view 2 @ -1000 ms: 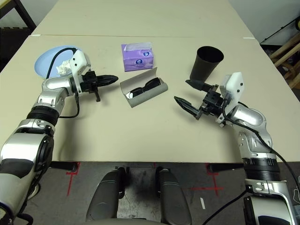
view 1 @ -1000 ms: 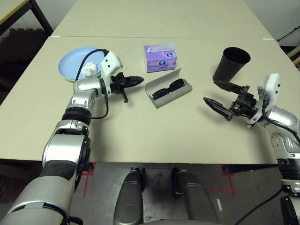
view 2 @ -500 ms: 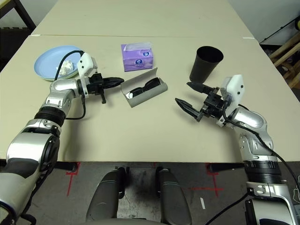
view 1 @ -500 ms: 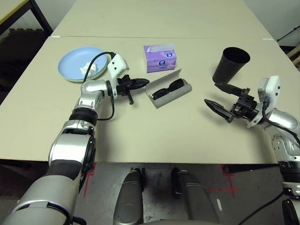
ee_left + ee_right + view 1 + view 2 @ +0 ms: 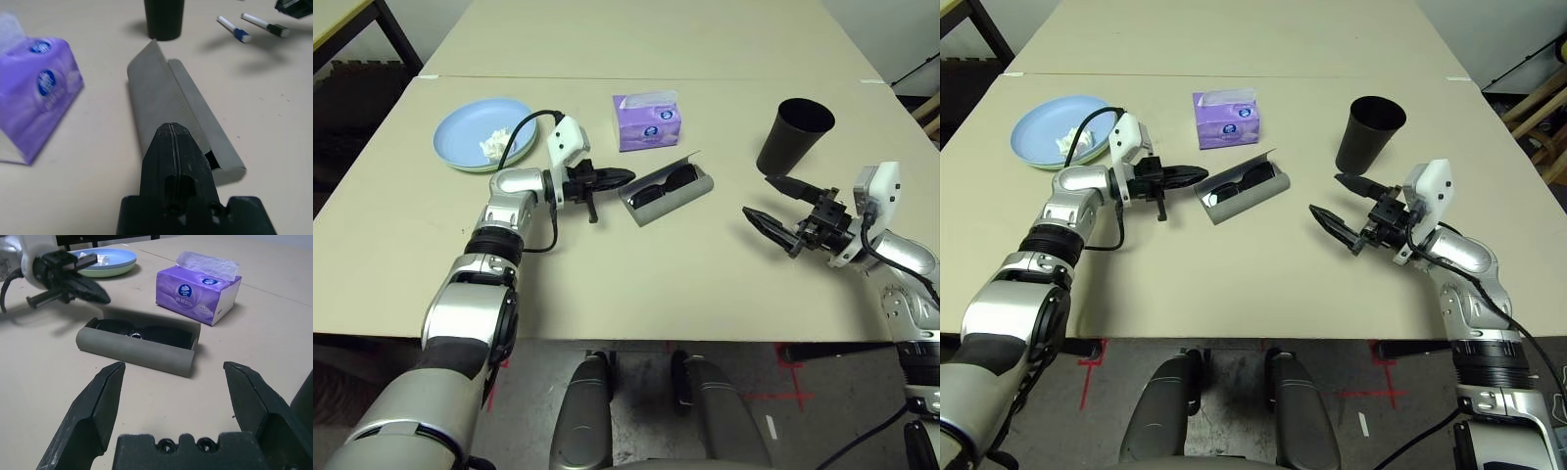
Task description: Organize and tidy the items on the table.
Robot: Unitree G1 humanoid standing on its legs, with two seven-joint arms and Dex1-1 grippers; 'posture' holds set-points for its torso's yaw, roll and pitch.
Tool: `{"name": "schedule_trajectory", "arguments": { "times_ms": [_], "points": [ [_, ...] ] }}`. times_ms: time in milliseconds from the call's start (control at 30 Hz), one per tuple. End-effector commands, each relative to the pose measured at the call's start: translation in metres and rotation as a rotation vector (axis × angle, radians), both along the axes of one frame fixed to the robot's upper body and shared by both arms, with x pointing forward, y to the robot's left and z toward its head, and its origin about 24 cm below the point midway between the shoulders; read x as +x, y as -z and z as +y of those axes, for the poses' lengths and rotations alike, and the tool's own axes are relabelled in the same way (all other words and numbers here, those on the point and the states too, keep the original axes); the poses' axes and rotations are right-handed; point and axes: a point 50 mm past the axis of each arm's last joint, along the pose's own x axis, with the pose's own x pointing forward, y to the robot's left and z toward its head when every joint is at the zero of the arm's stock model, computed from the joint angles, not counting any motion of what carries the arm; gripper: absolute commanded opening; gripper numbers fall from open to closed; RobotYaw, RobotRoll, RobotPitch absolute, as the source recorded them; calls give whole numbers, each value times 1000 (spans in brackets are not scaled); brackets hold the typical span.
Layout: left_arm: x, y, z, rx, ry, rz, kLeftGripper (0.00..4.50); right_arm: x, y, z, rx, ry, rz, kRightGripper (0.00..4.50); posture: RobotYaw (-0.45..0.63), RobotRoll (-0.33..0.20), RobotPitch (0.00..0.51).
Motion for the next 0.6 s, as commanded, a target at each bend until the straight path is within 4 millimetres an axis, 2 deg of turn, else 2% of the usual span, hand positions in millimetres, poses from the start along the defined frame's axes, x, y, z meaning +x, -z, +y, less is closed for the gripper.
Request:
{"name": "schedule_trajectory", "arguments": {
  "times_ms": [33,600],
  "points": [
    [-5,5,-4,17,42,20,30,-1,-3,0,3,-4,-12,4500,72,0,205],
    [-18,14,-15,54,124,53,30,1,-7,3,2,-12,-25,4500,75,0,202]
  ]
}}
